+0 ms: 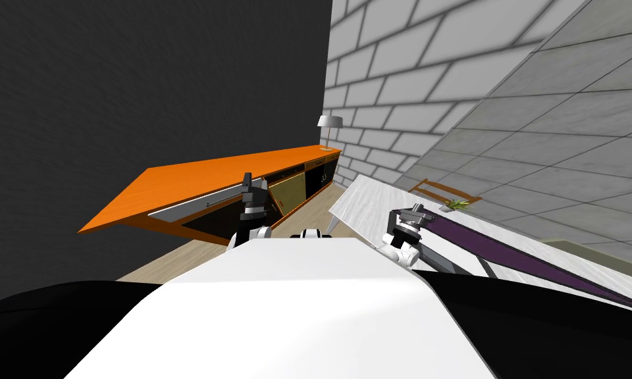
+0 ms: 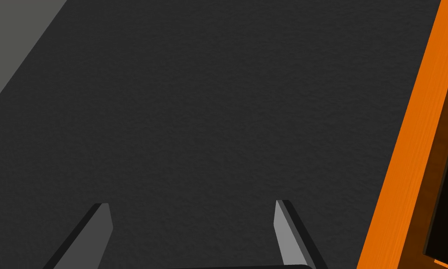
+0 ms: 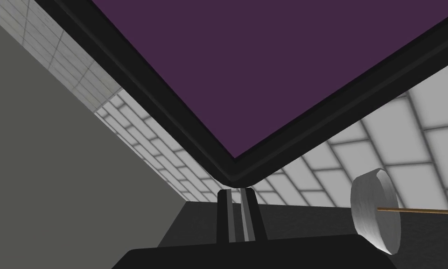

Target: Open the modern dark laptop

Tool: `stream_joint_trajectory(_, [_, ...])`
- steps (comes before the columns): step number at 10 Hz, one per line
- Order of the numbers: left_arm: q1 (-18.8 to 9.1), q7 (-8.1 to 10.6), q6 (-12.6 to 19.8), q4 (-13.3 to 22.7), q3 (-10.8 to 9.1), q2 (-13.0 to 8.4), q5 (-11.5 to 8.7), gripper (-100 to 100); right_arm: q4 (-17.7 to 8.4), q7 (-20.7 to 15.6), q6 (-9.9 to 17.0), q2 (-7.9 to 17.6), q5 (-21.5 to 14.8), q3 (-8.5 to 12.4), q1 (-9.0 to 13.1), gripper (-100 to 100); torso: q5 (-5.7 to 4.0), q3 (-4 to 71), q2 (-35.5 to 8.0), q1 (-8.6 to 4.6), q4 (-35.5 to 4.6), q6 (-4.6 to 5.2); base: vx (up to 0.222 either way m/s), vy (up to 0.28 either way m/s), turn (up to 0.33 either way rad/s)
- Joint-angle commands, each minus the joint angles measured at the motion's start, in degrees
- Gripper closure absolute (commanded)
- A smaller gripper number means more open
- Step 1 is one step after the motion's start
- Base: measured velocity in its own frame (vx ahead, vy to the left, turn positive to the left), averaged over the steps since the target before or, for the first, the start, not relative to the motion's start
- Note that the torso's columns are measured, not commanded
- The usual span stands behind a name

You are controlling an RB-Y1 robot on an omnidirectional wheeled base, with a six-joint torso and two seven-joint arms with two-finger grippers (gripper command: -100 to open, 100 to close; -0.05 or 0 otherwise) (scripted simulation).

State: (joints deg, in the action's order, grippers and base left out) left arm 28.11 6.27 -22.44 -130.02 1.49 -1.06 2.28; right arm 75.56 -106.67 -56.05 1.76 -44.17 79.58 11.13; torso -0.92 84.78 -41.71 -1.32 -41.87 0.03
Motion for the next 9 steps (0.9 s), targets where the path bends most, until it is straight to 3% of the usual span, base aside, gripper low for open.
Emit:
stream_joint_trajectory(1, [0.0, 0.00, 0.0, 0.0, 0.00, 0.0, 0.0, 0, -1.5, -1.2, -4.7, -1.6, 2.1, 2.5, -1.2, 100, 0.03, -0.1, -0.2, 0.04, 0.0, 0.25, 0.005, 0.007, -0.020])
stream_joint_trajectory(2, [0.0, 0.00, 0.0, 0.0, 0.00, 0.0, 0.0, 0, -1.5, -1.2, -6.5, -1.6, 2.1, 2.5, -1.2, 100, 0.14, -0.2, -0.4, 0.07, -0.2, 0.28, 0.000, 0.000, 0.000])
stream_joint_trajectory(3, [0.0, 0.00, 0.0, 0.0, 0.00, 0.0, 0.0, 0, -3.2, -2.8, -8.6, -2.6, 4.1, 4.7, -1.7, 100, 0.29, -0.2, -0.5, 0.19, -0.2, 0.19, -0.007, -0.009, 0.025])
stream_joint_trajectory(5, [0.0, 0.00, 0.0, 0.0, 0.00, 0.0, 0.0, 0, -3.2, -2.8, -11.5, -2.6, 4.1, 4.7, -1.7, 100, 0.44, -0.3, -0.6, 0.46, -0.3, 0.30, 0.004, 0.005, -0.014])
stream_joint_trajectory(9, [0.0, 0.00, 0.0, 0.0, 0.00, 0.0, 0.0, 0, -3.2, -2.8, -11.5, -2.6, 4.1, 4.7, -1.7, 100, 0.68, -0.3, -0.6, 0.85, -0.3, 0.13, 0.001, 0.001, -0.004])
